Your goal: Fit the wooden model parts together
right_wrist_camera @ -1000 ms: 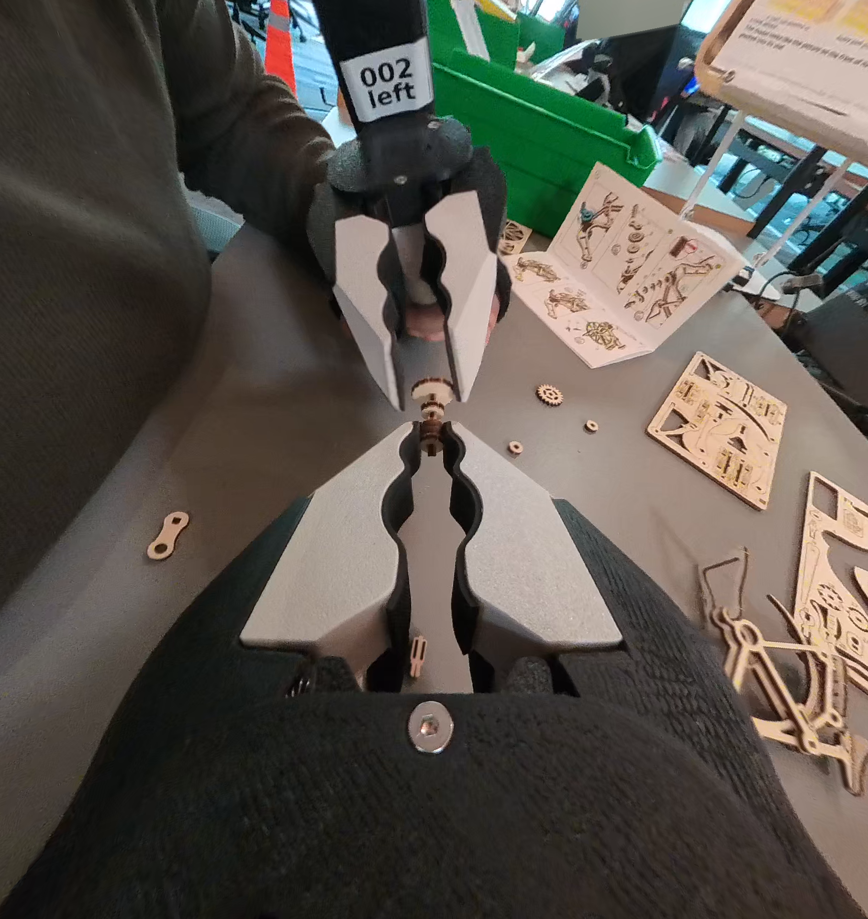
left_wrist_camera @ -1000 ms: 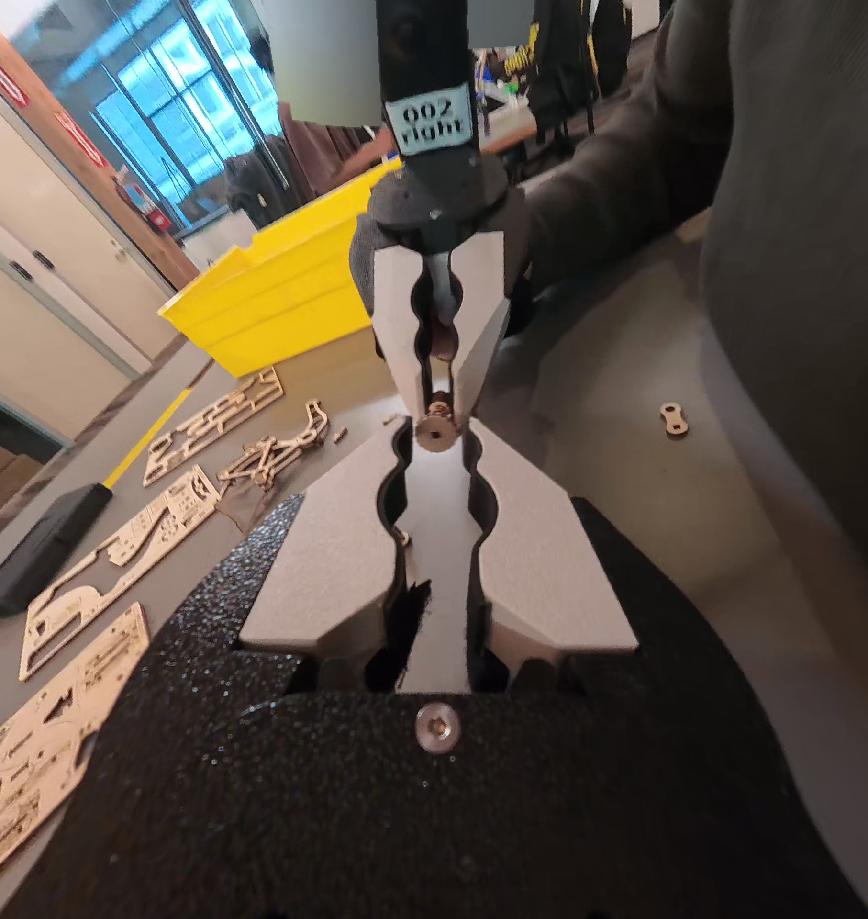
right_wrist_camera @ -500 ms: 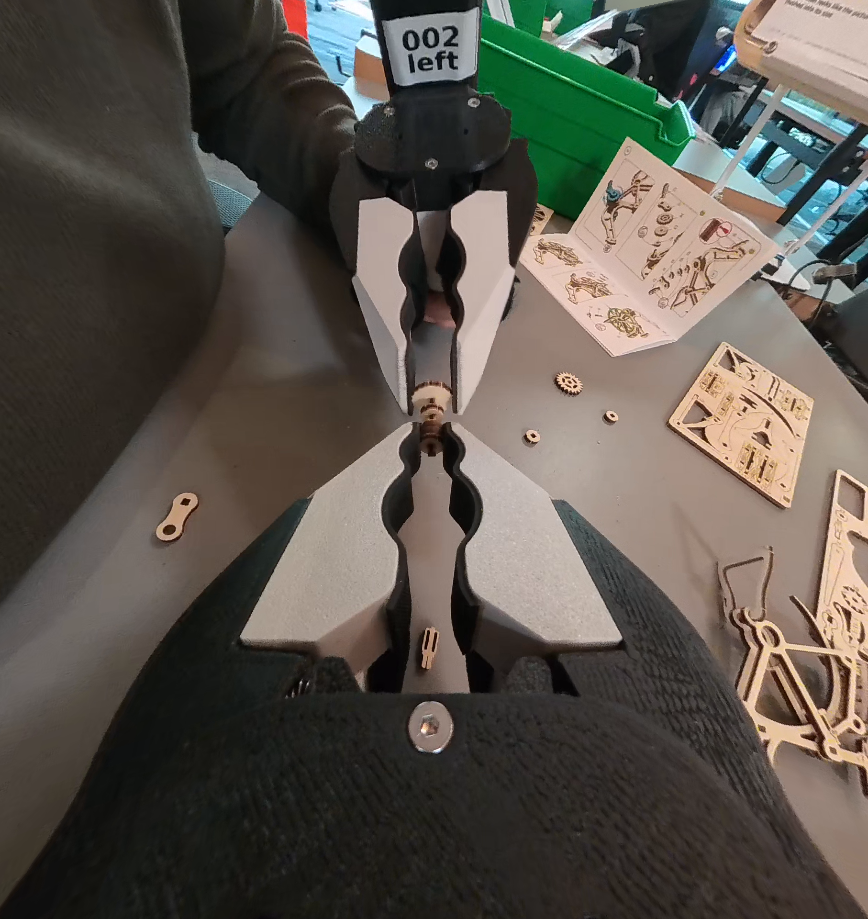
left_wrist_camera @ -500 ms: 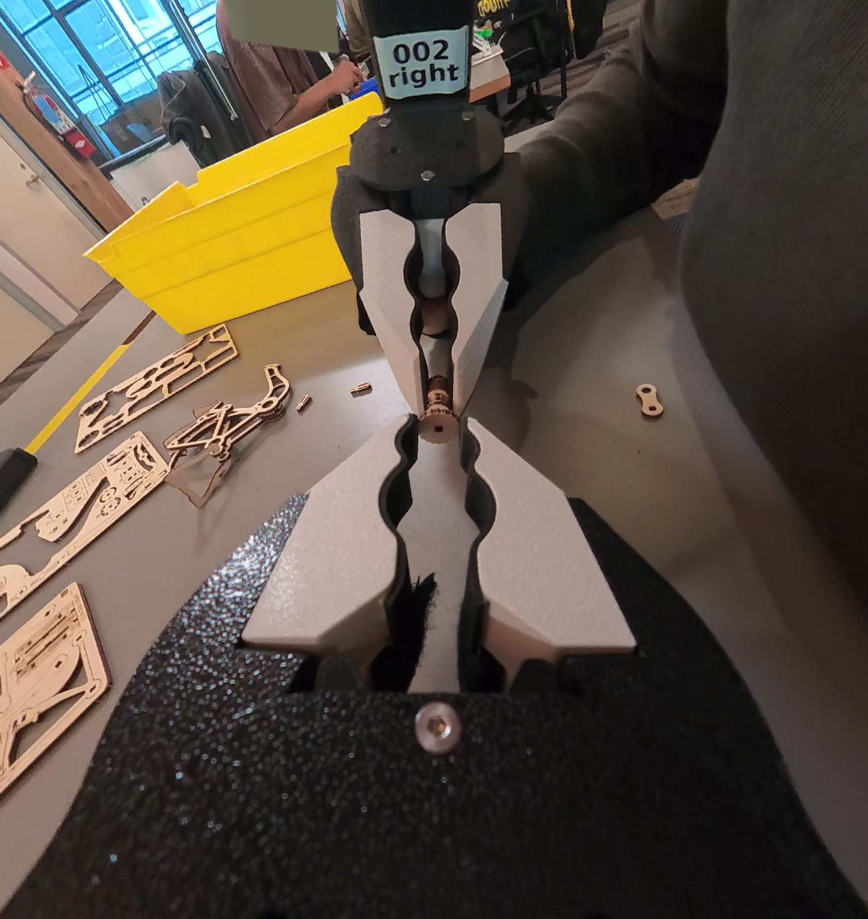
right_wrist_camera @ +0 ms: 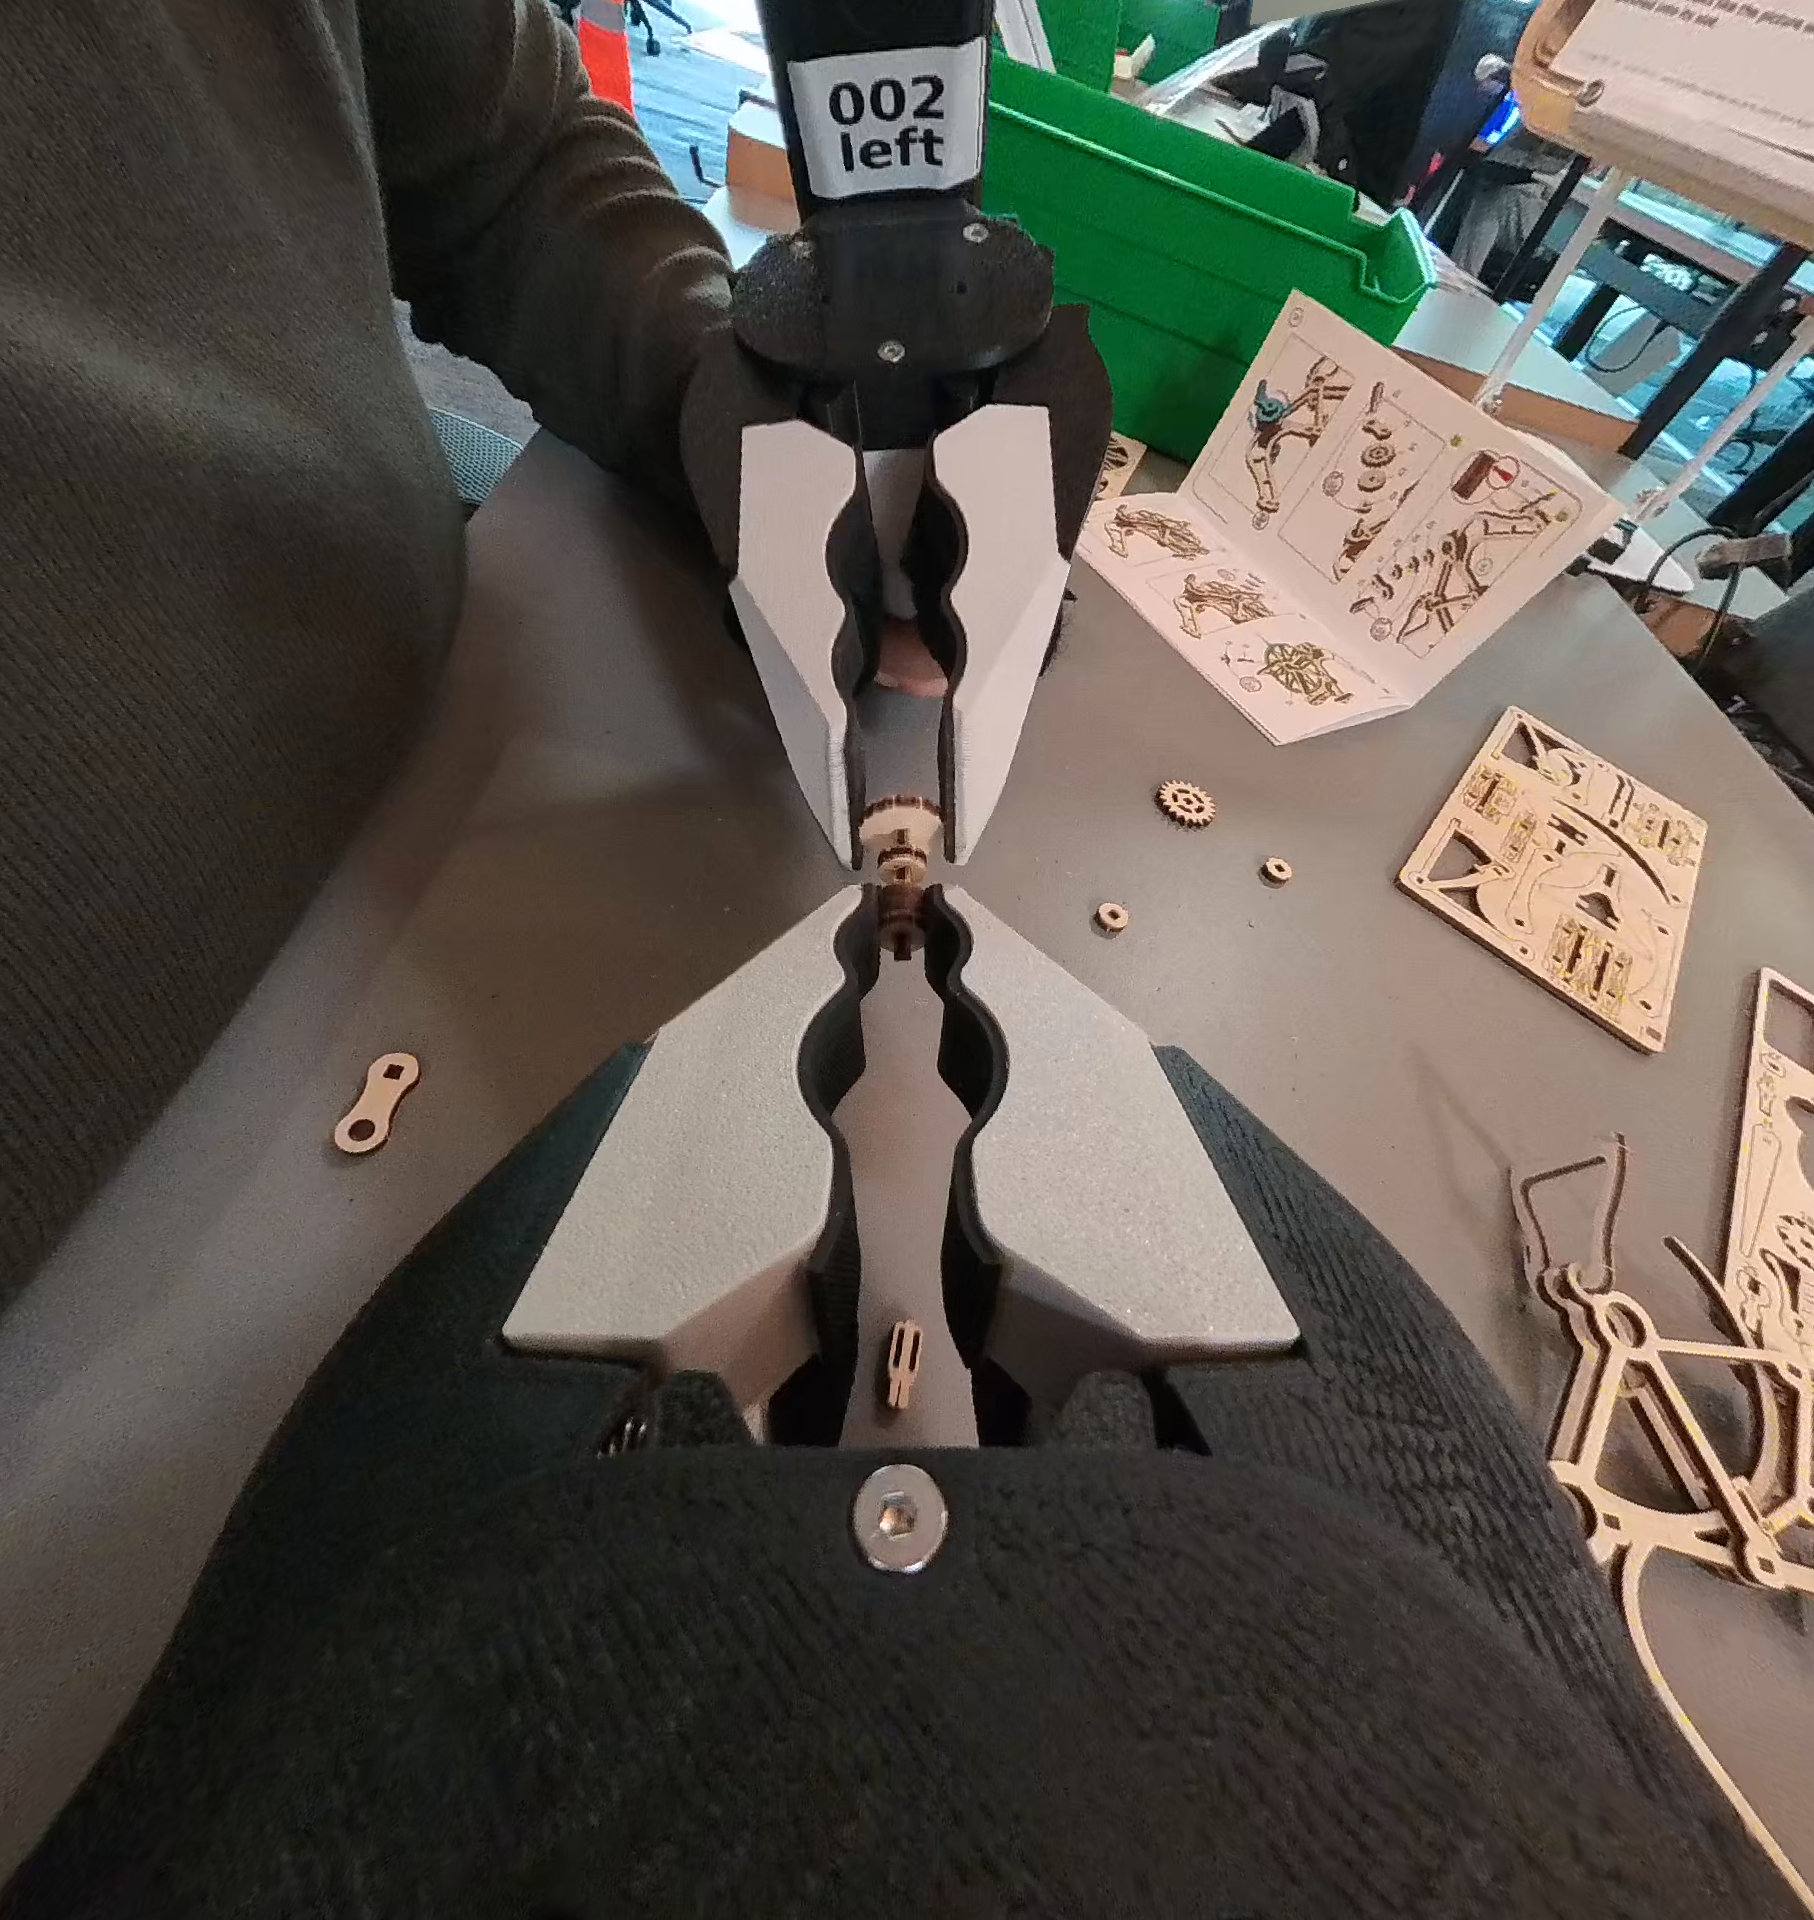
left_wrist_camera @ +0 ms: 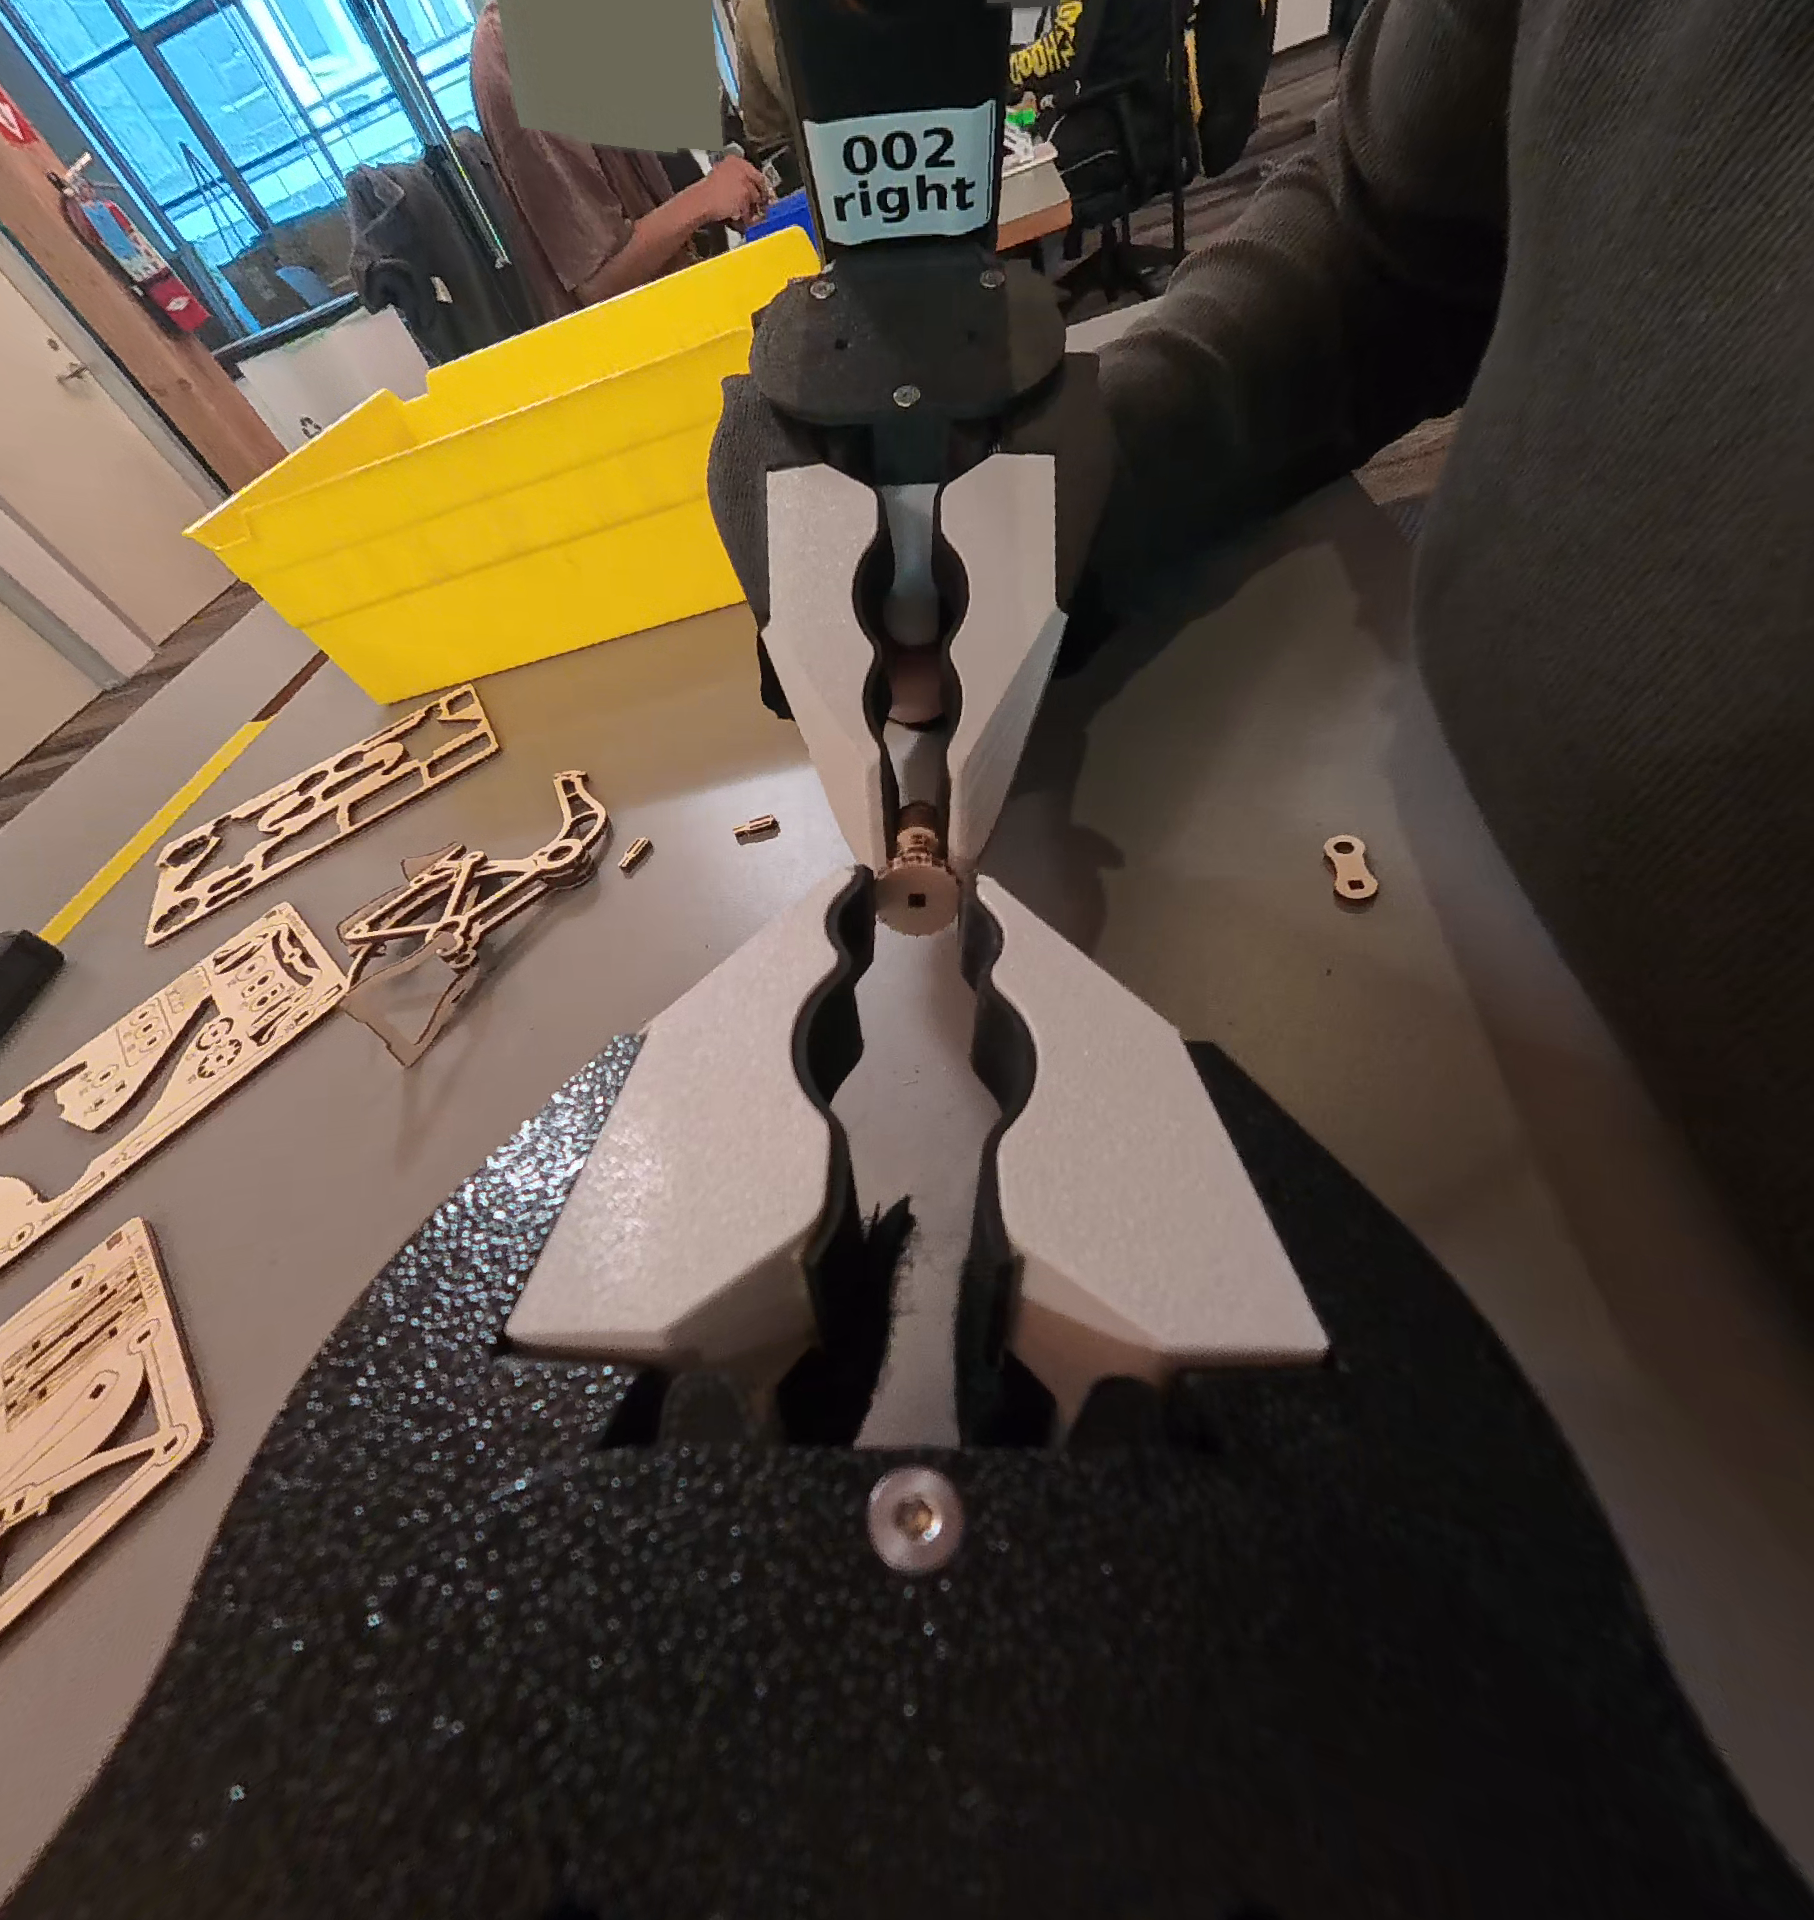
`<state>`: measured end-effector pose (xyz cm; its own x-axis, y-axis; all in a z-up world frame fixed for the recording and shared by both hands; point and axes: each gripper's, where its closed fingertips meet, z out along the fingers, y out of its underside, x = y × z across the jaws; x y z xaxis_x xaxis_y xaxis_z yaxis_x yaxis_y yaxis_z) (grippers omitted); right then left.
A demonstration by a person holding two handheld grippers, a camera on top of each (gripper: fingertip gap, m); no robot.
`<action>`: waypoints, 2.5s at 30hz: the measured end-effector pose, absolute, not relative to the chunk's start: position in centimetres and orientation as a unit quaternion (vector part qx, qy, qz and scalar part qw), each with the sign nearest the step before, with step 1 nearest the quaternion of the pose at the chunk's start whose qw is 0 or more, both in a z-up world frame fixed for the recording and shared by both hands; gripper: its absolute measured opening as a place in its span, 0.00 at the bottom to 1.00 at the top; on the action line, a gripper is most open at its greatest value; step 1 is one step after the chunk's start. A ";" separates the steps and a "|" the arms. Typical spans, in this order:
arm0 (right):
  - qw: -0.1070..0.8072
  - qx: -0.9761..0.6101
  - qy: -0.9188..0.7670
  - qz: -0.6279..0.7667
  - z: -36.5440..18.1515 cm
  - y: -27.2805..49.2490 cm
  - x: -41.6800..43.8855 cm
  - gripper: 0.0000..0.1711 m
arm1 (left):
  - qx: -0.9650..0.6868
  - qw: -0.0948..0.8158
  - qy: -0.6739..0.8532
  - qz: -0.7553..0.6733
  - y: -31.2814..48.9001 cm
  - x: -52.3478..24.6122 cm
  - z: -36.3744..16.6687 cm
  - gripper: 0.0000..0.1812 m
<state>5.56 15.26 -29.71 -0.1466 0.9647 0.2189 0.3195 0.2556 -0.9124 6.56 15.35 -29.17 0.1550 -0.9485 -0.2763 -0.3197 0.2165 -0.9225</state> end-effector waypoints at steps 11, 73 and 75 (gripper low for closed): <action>0.431 -0.488 -0.665 0.365 -29.9 15.2 5.6 0.03 | -0.551 0.521 0.581 -0.296 15.3 6.6 -29.4 0.08; 0.456 -0.457 -0.640 0.417 -28.1 14.7 5.6 0.03 | -0.572 0.515 0.527 -0.360 14.9 6.8 -28.0 0.08; 0.466 -0.461 -0.637 0.407 -28.1 15.0 5.5 0.03 | -0.578 0.513 0.519 -0.366 15.1 6.7 -27.9 0.07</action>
